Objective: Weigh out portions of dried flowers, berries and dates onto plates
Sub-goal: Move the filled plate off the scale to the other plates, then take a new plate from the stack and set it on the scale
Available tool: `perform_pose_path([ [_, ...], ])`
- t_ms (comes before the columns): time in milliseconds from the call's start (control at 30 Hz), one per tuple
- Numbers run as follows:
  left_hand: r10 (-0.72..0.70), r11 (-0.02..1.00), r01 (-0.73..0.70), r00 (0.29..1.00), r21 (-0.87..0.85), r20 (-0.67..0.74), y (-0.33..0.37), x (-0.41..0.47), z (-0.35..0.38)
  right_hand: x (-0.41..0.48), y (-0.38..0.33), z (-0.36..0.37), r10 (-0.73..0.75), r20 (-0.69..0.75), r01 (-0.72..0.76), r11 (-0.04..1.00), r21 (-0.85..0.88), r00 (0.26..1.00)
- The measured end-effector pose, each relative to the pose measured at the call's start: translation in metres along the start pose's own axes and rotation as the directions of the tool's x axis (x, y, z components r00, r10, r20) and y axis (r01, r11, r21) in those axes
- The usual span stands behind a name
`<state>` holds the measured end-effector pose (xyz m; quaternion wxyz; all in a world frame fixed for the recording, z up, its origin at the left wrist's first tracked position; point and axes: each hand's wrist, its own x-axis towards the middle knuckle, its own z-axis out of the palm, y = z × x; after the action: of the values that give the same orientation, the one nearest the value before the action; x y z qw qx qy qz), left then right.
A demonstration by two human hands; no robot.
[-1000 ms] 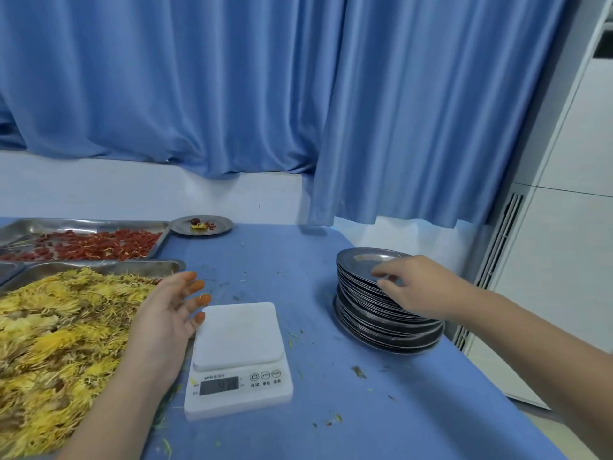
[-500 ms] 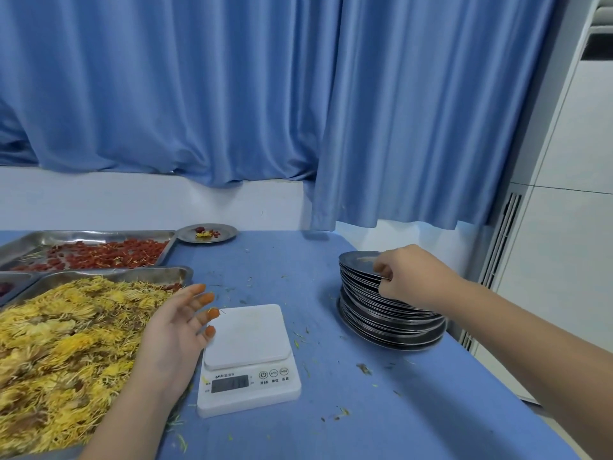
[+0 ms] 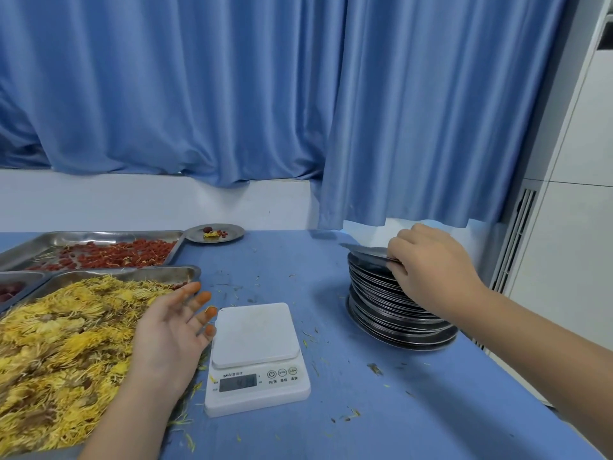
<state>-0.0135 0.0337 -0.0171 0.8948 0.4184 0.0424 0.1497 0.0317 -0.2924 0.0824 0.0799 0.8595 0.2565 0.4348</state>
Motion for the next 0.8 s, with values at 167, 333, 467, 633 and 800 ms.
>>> perform_pose_path([
  [167,0.034,0.999,-0.034,0.999,-0.012,-0.021,0.001,-0.001,0.001,0.009,-0.032,-0.001,-0.123,-0.186,0.133,0.990,0.041,0.975],
  [333,0.153,0.987,-0.158,0.980,-0.032,-0.131,0.003,-0.001,-0.001,0.006,-0.088,0.018,-0.207,-0.292,0.258,0.955,0.148,0.934],
  [467,0.201,0.976,-0.212,0.964,-0.049,-0.173,0.005,-0.003,-0.002,-0.006,-0.123,0.045,-0.189,-0.301,0.269,0.930,0.250,0.935],
  [633,0.206,0.973,-0.221,0.958,-0.059,-0.201,0.005,-0.003,-0.001,-0.018,-0.139,0.066,-0.210,-0.286,0.291,0.915,0.280,0.935],
  [800,0.196,0.977,-0.208,0.960,-0.044,-0.201,0.005,-0.004,-0.001,-0.030,-0.140,0.075,-0.221,-0.244,0.293,0.902,0.316,0.944],
])
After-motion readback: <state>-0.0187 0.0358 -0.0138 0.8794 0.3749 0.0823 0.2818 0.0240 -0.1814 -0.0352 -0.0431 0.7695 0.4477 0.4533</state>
